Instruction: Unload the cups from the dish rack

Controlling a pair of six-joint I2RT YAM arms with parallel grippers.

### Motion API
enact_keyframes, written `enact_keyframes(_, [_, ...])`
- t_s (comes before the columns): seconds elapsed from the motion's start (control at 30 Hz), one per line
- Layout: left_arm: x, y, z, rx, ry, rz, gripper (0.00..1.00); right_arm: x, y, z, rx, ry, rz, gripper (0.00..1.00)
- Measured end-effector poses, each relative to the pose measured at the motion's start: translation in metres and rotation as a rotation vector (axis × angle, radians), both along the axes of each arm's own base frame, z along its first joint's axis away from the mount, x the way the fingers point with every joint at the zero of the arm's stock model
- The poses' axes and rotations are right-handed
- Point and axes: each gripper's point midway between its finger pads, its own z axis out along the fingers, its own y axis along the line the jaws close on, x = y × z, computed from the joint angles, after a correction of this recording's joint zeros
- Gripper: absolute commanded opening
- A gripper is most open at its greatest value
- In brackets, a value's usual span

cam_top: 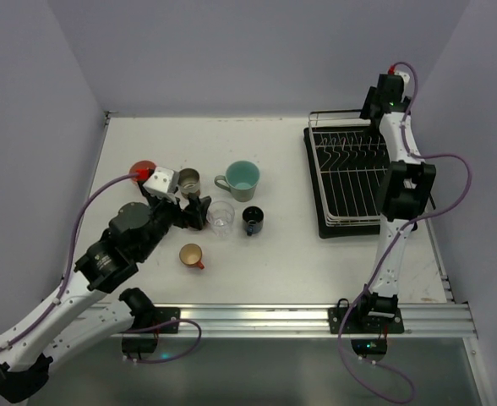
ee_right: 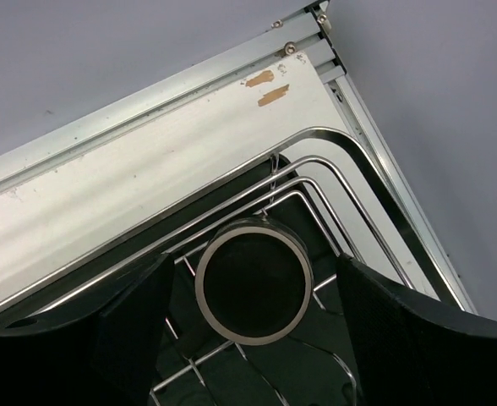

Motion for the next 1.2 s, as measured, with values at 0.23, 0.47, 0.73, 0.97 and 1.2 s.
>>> enact_keyframes(0.23, [0.006,0.001,-0.007,0.016,0.019,0.014,1.00,0.006,-0.003,-0.010,-0.030,0.026,0.022,0.56])
enact_keyframes(0.47, [0.015,0.003,-0.017,0.038,0.048,0.037,1.00,0.007,-0.004,-0.016,-0.043,0.040,0.026,0.33])
enact_keyframes(0.73, [0.022,0.001,-0.028,0.062,0.080,0.041,1.00,-0.007,0.004,0.004,0.003,-0.022,0.026,0.23])
enact_keyframes(0.97, [0.025,-0.015,-0.041,0.074,0.131,-0.012,1.00,-0.038,0.029,0.120,0.095,-0.280,0.074,0.23])
enact_keyframes(1.2, [0.028,-0.058,-0.003,-0.080,0.128,-0.155,0.93,-0.150,0.094,0.222,0.374,-0.640,0.240,0.23])
